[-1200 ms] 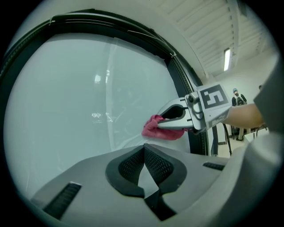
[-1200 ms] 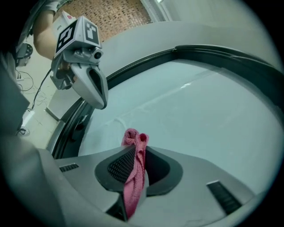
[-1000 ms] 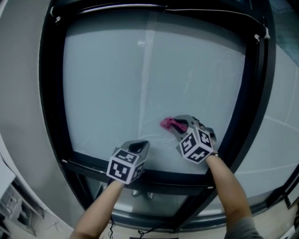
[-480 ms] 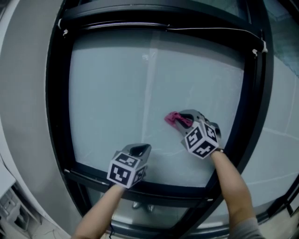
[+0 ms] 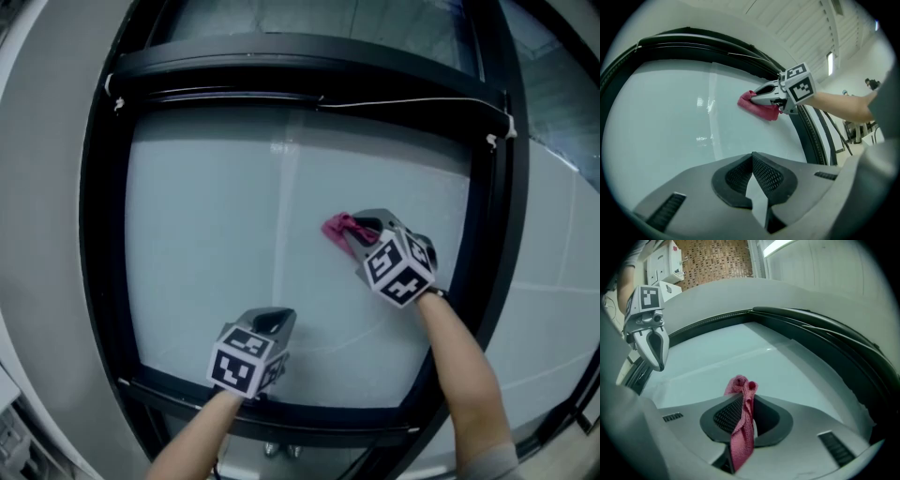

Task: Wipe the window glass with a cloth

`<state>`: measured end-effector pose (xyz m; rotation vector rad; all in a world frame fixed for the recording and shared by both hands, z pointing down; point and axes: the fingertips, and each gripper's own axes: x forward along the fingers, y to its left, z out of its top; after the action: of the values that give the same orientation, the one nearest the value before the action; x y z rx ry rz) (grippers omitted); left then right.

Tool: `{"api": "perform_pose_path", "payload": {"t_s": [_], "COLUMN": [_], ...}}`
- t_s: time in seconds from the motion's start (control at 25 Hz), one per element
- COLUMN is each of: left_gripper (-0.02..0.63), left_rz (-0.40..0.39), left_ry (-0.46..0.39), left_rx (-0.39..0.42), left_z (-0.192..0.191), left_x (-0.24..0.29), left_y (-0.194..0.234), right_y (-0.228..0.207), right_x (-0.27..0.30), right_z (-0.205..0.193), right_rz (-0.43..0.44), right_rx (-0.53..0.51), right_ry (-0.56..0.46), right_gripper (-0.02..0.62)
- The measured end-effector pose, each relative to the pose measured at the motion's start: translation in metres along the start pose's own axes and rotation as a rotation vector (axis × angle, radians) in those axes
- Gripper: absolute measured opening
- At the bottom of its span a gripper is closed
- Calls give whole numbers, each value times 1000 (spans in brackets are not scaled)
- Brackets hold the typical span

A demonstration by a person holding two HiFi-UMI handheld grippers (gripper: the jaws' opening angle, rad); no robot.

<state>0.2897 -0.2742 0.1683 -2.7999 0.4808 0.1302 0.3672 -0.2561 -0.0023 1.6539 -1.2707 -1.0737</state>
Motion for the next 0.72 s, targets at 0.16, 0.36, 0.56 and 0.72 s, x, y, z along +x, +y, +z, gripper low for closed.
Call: {"api": "perform_pose_path", "payload": {"t_s": [0.16, 0.36, 0.56, 0.72], "left_gripper": [6, 6, 6, 6], "left_rz": [-23, -43, -68, -96], "left_ry": [-21, -28, -42, -51], "left_rx": [16, 22, 26, 9], "left_z": [13, 20, 28, 23], "left_x": [8, 11, 10, -2], "left_y": [-2, 0, 1, 2], "right_y": [-37, -91, -135, -165], "right_x": [1, 3, 2, -1], "right_z": [14, 25, 40, 46], "right_rz": [-60, -181, -291, -375], "right_rx": [-17, 10, 26, 68], "right_ry": [-11, -12, -18, -22], "right_gripper": [57, 57, 57, 57]}}
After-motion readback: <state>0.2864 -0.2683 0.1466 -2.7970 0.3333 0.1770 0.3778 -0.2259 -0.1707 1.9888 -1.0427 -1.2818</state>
